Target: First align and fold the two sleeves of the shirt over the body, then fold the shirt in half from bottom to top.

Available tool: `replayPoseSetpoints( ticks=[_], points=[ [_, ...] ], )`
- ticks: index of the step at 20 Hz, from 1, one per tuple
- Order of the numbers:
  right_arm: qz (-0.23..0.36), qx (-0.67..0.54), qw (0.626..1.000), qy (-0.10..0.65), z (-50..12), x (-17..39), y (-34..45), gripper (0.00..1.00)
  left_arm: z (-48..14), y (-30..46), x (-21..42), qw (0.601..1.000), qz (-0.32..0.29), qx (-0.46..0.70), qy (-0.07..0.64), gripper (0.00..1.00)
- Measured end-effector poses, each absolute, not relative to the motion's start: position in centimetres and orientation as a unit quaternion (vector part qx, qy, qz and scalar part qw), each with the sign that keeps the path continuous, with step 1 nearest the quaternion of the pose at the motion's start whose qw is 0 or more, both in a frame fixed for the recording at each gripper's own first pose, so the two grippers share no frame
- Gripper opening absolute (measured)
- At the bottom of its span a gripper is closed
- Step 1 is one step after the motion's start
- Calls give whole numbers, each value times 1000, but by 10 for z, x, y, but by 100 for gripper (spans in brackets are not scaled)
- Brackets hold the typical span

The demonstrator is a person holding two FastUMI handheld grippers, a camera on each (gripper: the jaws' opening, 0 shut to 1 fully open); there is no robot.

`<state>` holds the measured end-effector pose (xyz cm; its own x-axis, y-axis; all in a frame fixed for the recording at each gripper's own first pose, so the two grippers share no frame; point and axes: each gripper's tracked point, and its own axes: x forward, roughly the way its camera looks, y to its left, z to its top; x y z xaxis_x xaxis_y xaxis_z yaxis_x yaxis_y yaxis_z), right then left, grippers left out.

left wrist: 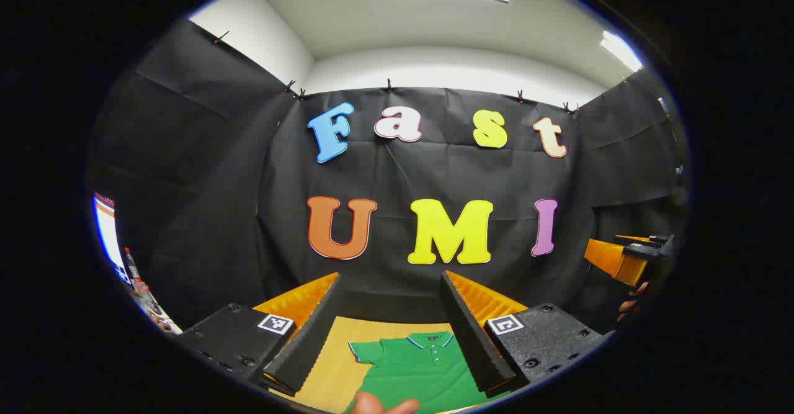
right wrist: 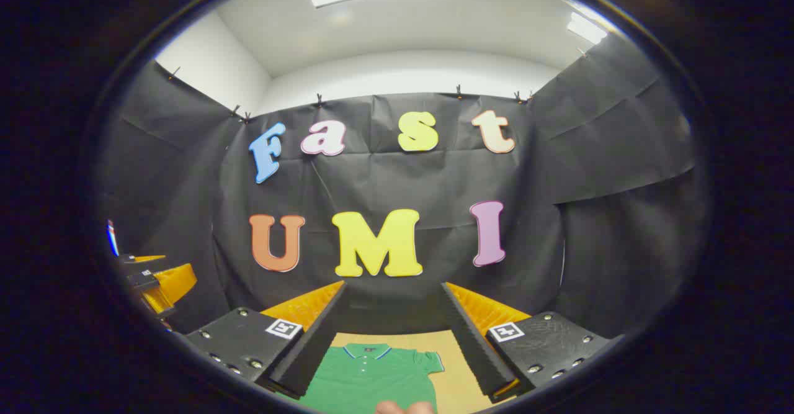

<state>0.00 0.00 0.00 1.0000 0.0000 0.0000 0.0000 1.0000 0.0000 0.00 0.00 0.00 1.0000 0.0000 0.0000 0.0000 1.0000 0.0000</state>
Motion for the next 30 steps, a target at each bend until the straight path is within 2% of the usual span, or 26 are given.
replayPoseSetpoints(
  ticks=[1, 6, 11, 12, 13, 14, 15, 16, 17, 27, 30],
  points=[
    [-4, -1, 1000, -3, -1, 3, -2, 93, 1, -2, 5, 1000, -3, -3, -7, 98],
    [-24, -2, 1000, -3, -3, 19, -17, 94, -6, -13, 27, 1000, -12, -7, -6, 100],
    [-32, -16, 999, 7, -7, 15, -33, 93, -13, -20, 27, 1000, -8, -25, 2, 98],
    [-30, -19, 999, 13, -9, 13, -36, 91, -14, -23, 25, 1000, -6, -25, 2, 98],
    [-27, -17, 999, 16, -13, 11, -36, 93, -15, -22, 24, 1000, -2, -23, 2, 98],
    [-22, -16, 999, 22, -15, 9, -35, 91, -16, -23, 23, 1000, 1, -22, 4, 98],
    [-19, -17, 999, 25, -17, 8, -35, 94, -18, -23, 20, 1000, 5, -21, 6, 98],
    [-17, -21, 999, 26, -18, 8, -35, 91, -19, -22, 18, 1000, 8, -21, 9, 98],
    [-15, -25, 999, 26, -18, 7, -35, 93, -20, -22, 17, 1000, 9, -21, 11, 98],
    [-7, -22, 999, 33, -25, 12, -31, 96, -23, -20, 17, 1000, 16, -7, 15, 98],
    [-7, -23, 999, 35, -26, 15, -30, 94, -25, -19, 19, 1000, 16, -8, 20, 97]
  ],
)
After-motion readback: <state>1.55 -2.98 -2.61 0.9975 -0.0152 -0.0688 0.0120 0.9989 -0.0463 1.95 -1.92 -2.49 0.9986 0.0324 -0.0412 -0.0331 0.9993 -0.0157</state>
